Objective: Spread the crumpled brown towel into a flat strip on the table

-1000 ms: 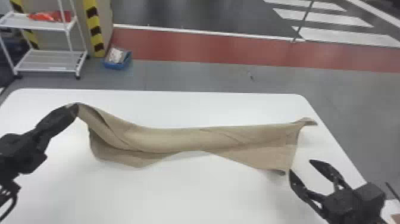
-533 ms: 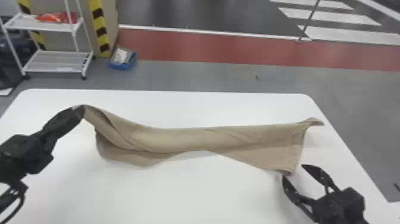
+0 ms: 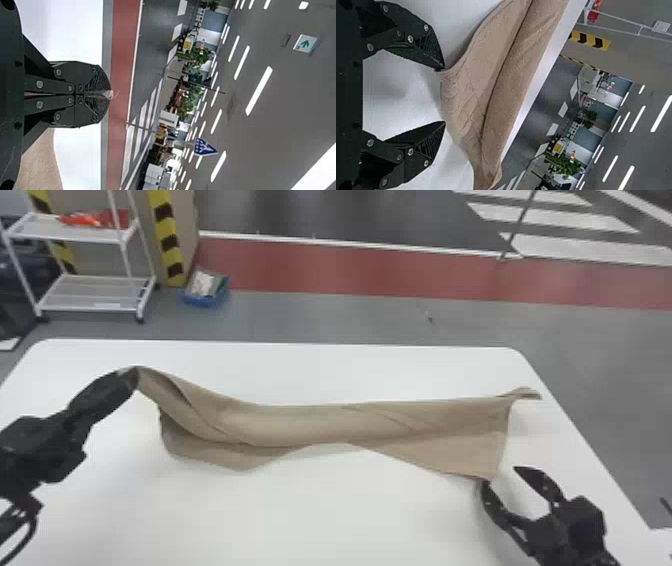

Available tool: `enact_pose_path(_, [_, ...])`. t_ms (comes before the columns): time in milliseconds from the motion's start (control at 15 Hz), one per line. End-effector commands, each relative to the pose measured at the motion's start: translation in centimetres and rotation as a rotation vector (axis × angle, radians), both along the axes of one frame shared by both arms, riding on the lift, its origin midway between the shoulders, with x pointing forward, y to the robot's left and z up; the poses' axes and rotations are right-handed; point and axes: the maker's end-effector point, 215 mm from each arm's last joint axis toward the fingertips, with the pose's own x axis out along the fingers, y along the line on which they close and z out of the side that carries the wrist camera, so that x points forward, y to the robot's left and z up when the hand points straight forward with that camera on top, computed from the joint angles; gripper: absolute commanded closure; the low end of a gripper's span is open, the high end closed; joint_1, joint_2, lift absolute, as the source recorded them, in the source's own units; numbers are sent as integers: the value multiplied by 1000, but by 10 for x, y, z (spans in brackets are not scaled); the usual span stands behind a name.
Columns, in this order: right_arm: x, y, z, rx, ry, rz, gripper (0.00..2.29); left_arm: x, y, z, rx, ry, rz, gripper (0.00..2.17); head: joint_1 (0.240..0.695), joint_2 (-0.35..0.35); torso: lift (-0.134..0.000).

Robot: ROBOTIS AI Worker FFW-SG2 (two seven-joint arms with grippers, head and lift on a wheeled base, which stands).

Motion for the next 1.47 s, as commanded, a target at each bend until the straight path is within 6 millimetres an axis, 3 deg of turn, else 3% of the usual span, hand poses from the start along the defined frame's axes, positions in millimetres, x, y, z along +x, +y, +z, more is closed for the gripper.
enact_pose_path(0, [3,-3,0,5,0,-9,535,0,0,1,0,-2,0,1798,695,-172,-124])
enact_pose_path(133, [7,-3,4,15,-8,-8,593,0,0,2,0,-3,0,1798,695,-177,-124])
enact_pose_path(267, [5,-9,4,31,-2,-15,1004,-1,0,1,-1,-2,1,1798,695,-177,-124])
enact_pose_path(467, [6,-14,13,47,-23,-14,1247,-2,0,7,1,-12,1,1798,695,-184,-124])
enact_pose_path(667, [6,-28,30,65,-66,-28,1288,-5,0,16,5,-26,-1,1798,695,-191,-124])
enact_pose_path(800, [6,-20,35,62,-68,10,1291,-7,1,16,7,-28,2,1798,695,-204,-124])
enact_pose_path(933, [7,-21,37,73,-75,5,1440,-8,0,14,8,-23,1,1798,695,-200,-124])
enact_pose_path(1067, [6,-29,59,86,-119,-7,1440,-9,0,22,11,-37,1,1798,695,-200,-124])
enact_pose_path(1400, [1,-60,150,153,-257,-49,1443,-32,-5,66,-61,-94,-73,1798,695,-228,-124])
